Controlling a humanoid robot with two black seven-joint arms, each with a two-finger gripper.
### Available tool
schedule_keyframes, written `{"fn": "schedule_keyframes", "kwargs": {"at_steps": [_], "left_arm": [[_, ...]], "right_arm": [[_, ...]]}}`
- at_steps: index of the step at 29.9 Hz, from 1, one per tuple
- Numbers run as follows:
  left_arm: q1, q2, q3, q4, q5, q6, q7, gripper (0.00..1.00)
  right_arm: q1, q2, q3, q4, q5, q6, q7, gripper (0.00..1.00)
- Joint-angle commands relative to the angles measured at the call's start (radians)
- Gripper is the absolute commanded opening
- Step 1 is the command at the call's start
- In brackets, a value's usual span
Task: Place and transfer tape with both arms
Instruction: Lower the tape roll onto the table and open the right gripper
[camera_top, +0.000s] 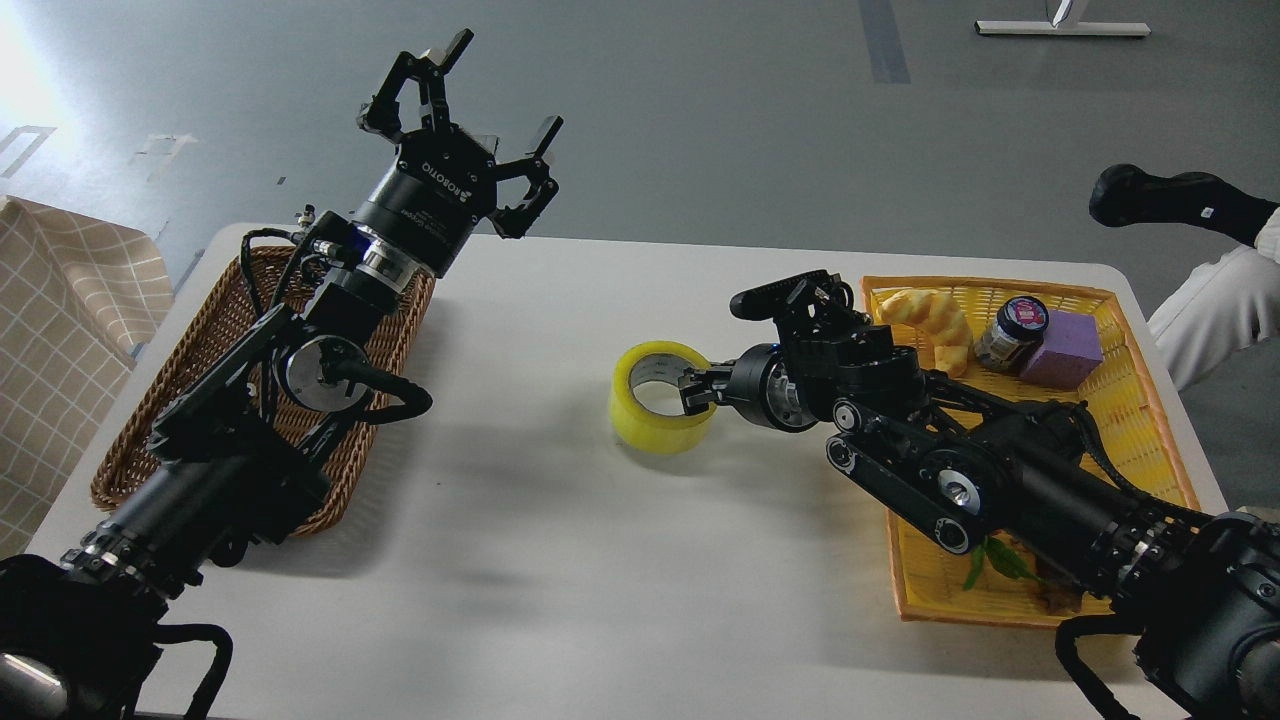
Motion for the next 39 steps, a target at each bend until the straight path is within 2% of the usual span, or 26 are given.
{"fn": "schedule_keyframes", "kwargs": {"at_steps": [1, 13, 17, 18, 20, 21, 22, 31, 39], "left_arm": [[-0.002, 0.0, 0.0, 0.0, 0.0, 0.0, -0.002, 0.98], [0.0, 0.0, 0.0, 0.0, 0.0, 0.0, 0.0, 0.98], [0.0, 0.0, 0.0, 0.0, 0.0, 0.0, 0.0, 0.98], [0.0, 0.0, 0.0, 0.0, 0.0, 0.0, 0.0, 0.98], [0.0, 0.0, 0.0, 0.0, 0.0, 0.0, 0.0, 0.98], [0.0, 0.0, 0.0, 0.0, 0.0, 0.0, 0.0, 0.98], [0.0, 0.0, 0.0, 0.0, 0.0, 0.0, 0.0, 0.98], [0.0, 0.002, 0.0, 0.0, 0.0, 0.0, 0.0, 0.98], [-0.002, 0.005, -0.001, 0.0, 0.0, 0.0, 0.0, 0.98]], "right_arm": [[0.0, 0.0, 0.0, 0.001, 0.0, 0.0, 0.0, 0.0], [-0.006, 0.0, -0.003, 0.003, 0.002, 0.0, 0.0, 0.07], [-0.011, 0.0, -0.002, 0.001, 0.002, 0.0, 0.0, 0.22], [-0.011, 0.0, -0.002, 0.001, 0.002, 0.0, 0.0, 0.31], [-0.012, 0.0, -0.002, 0.001, 0.003, 0.0, 0.0, 0.41], [-0.012, 0.0, -0.002, 0.0, 0.003, 0.0, 0.0, 0.42], [-0.012, 0.0, -0.002, 0.0, 0.003, 0.0, 0.0, 0.51], [-0.009, 0.0, 0.012, 0.007, 0.015, 0.0, 0.0, 0.92], [0.0, 0.0, 0.076, 0.059, 0.017, 0.0, 0.0, 0.99]]}}
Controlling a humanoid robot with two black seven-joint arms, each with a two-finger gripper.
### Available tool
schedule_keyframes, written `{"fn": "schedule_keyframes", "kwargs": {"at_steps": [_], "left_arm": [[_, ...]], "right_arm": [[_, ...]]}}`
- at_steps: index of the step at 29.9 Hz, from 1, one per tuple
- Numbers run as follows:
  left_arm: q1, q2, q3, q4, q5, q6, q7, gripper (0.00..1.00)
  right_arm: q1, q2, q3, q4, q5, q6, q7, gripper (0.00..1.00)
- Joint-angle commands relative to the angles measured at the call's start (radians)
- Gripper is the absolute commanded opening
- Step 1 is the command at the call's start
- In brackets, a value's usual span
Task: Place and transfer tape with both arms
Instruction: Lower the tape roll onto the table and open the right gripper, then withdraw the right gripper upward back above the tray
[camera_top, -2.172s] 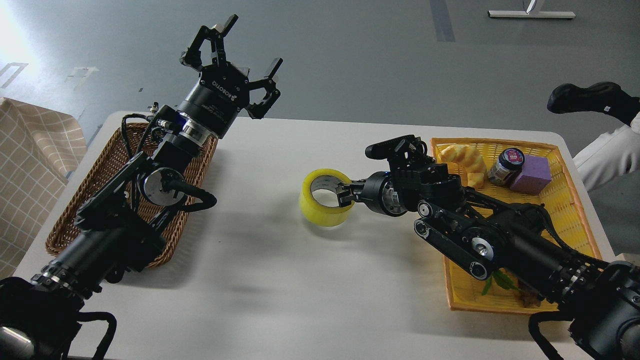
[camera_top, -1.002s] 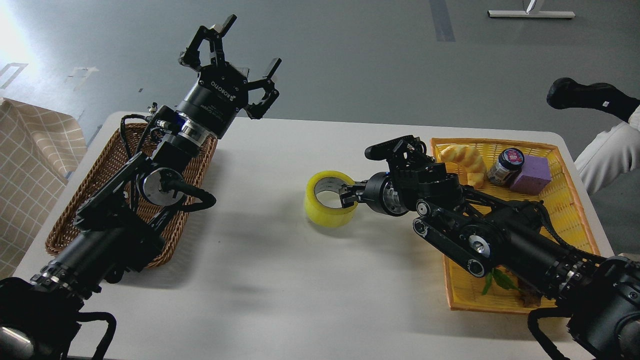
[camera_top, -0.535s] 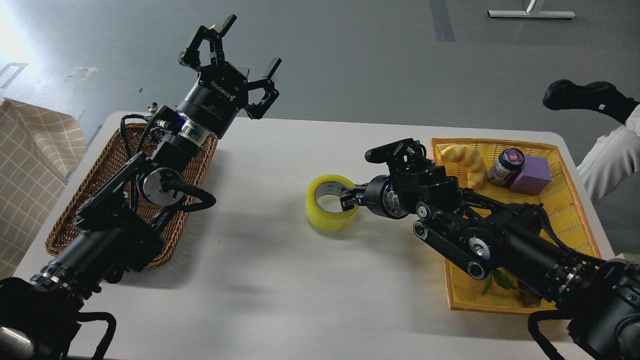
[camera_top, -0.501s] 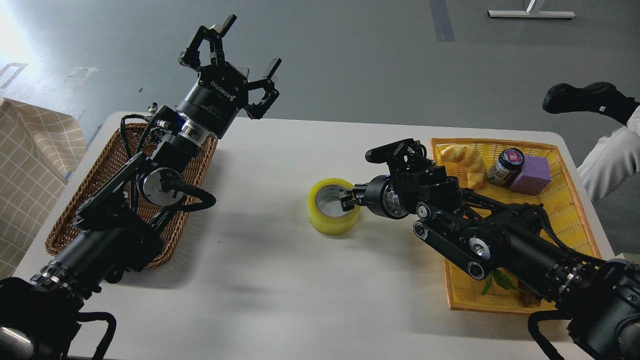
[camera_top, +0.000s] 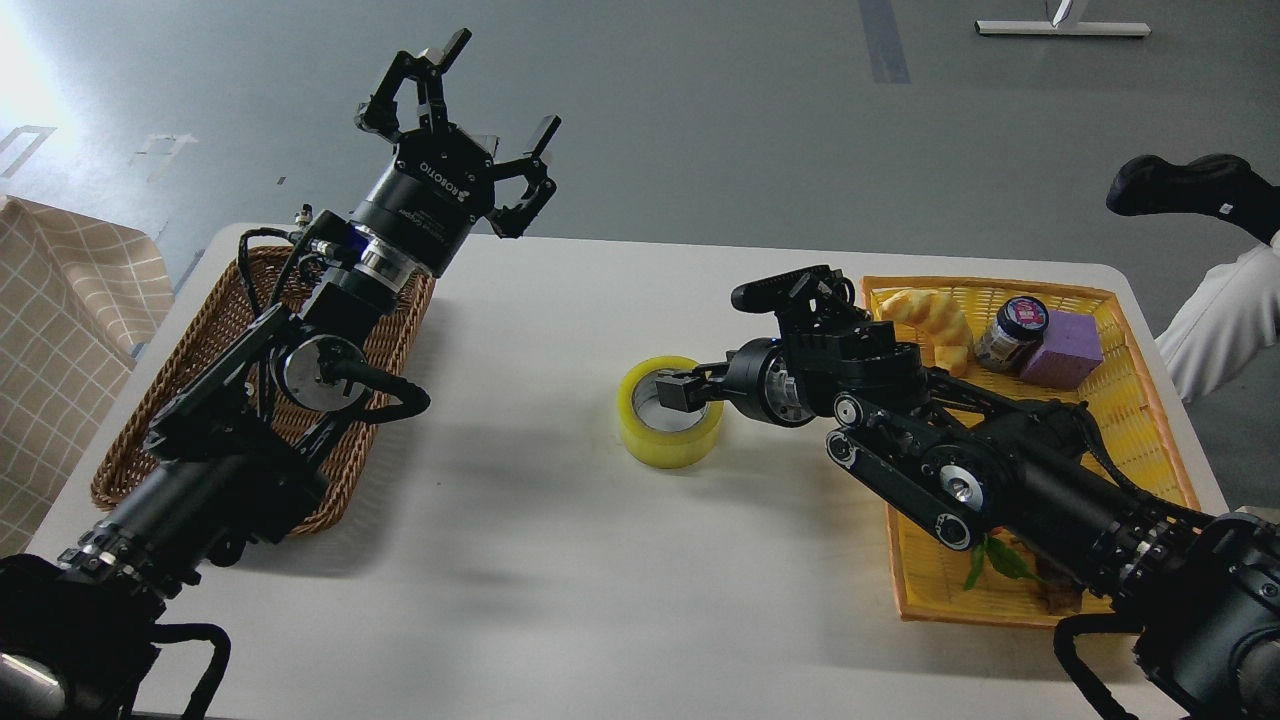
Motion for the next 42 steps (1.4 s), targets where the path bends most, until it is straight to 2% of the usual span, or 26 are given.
{"fn": "schedule_keyframes", "kwargs": {"at_steps": [1, 5, 13, 24, 26, 33, 35, 42], "left_arm": [[0.0, -0.001, 0.0, 0.0, 0.0, 0.0, 0.0, 0.98], [-0.002, -0.001, 0.0, 0.0, 0.0, 0.0, 0.0, 0.98], [0.0, 0.006, 0.004, 0.0, 0.0, 0.0, 0.0, 0.98], [-0.007, 0.009, 0.006, 0.0, 0.0, 0.0, 0.0, 0.98], [-0.01, 0.009, 0.006, 0.001, 0.002, 0.0, 0.0, 0.98], [-0.013, 0.009, 0.007, 0.002, 0.005, 0.0, 0.002, 0.98], [-0.013, 0.009, 0.007, 0.002, 0.006, 0.0, 0.002, 0.98], [-0.014, 0.009, 0.007, 0.002, 0.009, 0.0, 0.003, 0.98]], "right_arm": [[0.0, 0.0, 0.07, 0.062, 0.002, 0.0, 0.0, 1.0], [-0.006, 0.0, 0.113, 0.154, 0.021, 0.0, -0.006, 1.0], [-0.029, -0.202, 0.222, 0.356, 0.179, 0.0, -0.009, 1.0], [-0.174, -0.299, 0.508, 0.456, 0.469, 0.0, 0.006, 1.0], [-0.197, -0.299, 0.565, 0.456, 0.517, 0.0, 0.032, 0.99], [-0.275, -0.299, 0.758, 0.453, 0.606, 0.0, 0.225, 0.99], [-0.298, -0.295, 0.811, 0.45, 0.658, 0.0, 0.25, 0.99], [-0.358, -0.288, 0.954, 0.415, 0.98, 0.0, 0.25, 0.99]]}}
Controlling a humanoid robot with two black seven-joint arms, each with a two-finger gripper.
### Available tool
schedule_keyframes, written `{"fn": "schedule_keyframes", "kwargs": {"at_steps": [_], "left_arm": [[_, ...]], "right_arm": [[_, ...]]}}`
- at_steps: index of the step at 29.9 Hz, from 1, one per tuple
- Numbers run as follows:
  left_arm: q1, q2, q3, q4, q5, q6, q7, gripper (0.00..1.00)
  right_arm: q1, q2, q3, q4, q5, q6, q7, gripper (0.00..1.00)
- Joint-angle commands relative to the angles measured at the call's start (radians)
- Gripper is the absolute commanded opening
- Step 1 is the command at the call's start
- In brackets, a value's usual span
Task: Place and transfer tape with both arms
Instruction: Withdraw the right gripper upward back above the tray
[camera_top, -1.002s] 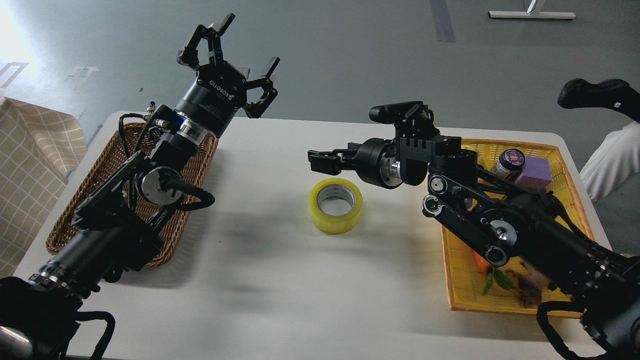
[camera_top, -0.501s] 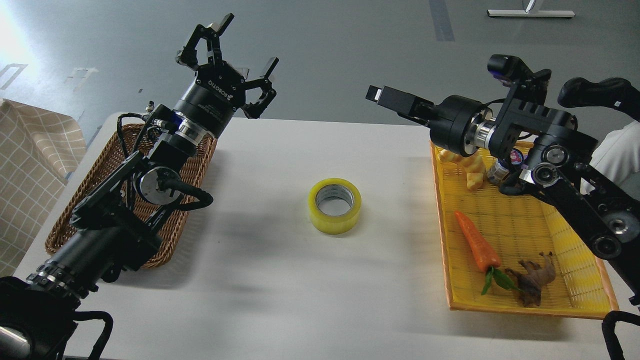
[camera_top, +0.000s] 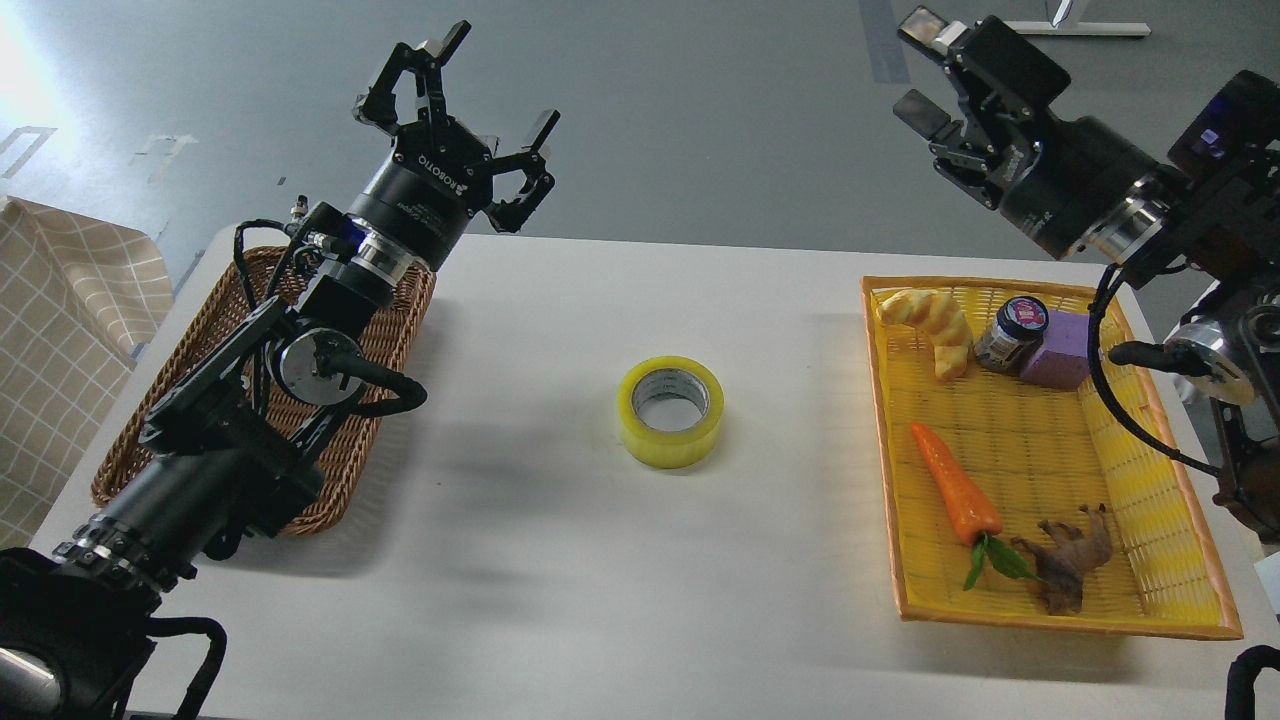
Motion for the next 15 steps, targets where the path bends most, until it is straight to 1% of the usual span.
{"fn": "schedule_keyframes", "kwargs": {"at_steps": [1, 3, 5, 9, 11, 15], "left_arm": [[-0.002, 0.0, 0.0, 0.0, 0.003, 0.0, 0.0, 0.98], [-0.002, 0.0, 0.0, 0.0, 0.003, 0.0, 0.0, 0.98], [-0.002, -0.002, 0.0, 0.0, 0.004, 0.0, 0.0, 0.98], [-0.004, 0.0, 0.0, 0.0, 0.006, 0.0, 0.001, 0.98], [-0.004, 0.002, 0.0, 0.0, 0.007, 0.0, 0.001, 0.98], [-0.004, 0.002, 0.0, 0.0, 0.007, 0.0, 0.003, 0.98]], "right_arm": [[-0.027, 0.003, 0.07, -0.039, 0.217, 0.0, 0.0, 0.99], [-0.03, 0.004, 0.081, -0.059, 0.282, 0.0, 0.0, 0.99], [-0.03, 0.006, 0.094, -0.109, 0.389, 0.0, 0.0, 0.99], [-0.033, 0.01, 0.134, -0.16, 0.497, 0.0, 0.0, 0.99], [-0.037, 0.035, 0.169, -0.201, 0.576, 0.0, 0.0, 1.0], [-0.04, 0.067, 0.193, -0.252, 0.652, 0.0, 0.0, 1.0]]}}
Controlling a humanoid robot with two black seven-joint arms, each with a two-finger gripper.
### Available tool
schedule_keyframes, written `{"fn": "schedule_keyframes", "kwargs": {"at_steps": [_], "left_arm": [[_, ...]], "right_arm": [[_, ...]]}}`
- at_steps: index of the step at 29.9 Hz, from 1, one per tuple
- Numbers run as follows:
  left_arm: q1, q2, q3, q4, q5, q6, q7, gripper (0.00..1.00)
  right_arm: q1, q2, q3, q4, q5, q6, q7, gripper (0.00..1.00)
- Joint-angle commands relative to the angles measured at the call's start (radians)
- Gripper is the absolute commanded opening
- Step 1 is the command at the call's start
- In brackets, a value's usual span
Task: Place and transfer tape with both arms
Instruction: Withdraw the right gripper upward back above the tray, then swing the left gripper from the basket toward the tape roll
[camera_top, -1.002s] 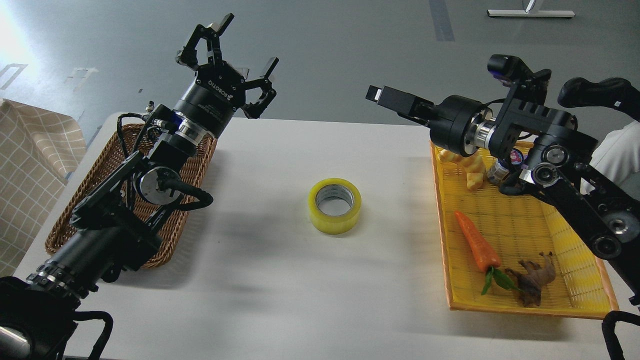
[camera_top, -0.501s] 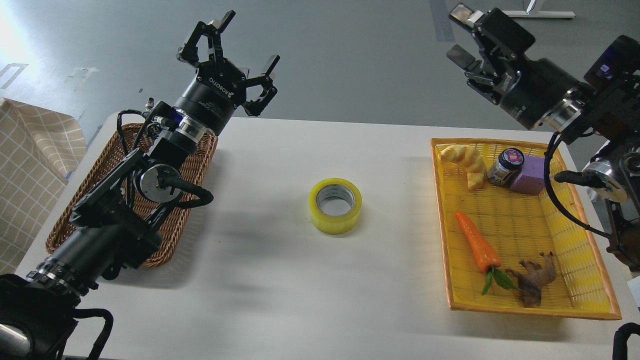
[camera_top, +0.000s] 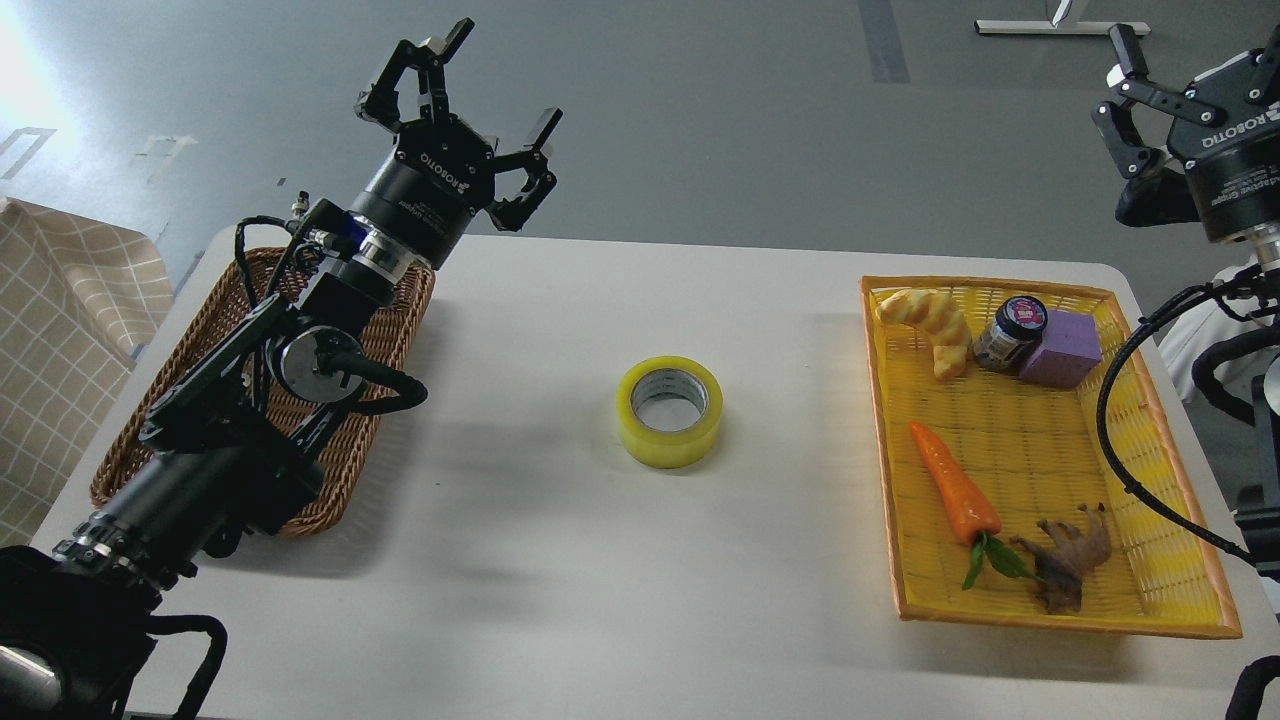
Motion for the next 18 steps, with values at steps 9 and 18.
{"fn": "schedule_keyframes", "kwargs": {"at_steps": [9, 18], "left_arm": [[-0.015, 0.002, -0.005, 0.0, -0.001, 0.0, -0.002, 0.98], [-0.03, 0.022, 0.001, 0.0, 0.002, 0.0, 0.007, 0.98]], "right_arm": [[-0.018, 0.1, 0.025, -0.042, 0.08, 0.0, 0.0, 1.0], [-0.024, 0.125, 0.025, -0.04, 0.118, 0.0, 0.002, 1.0]]}}
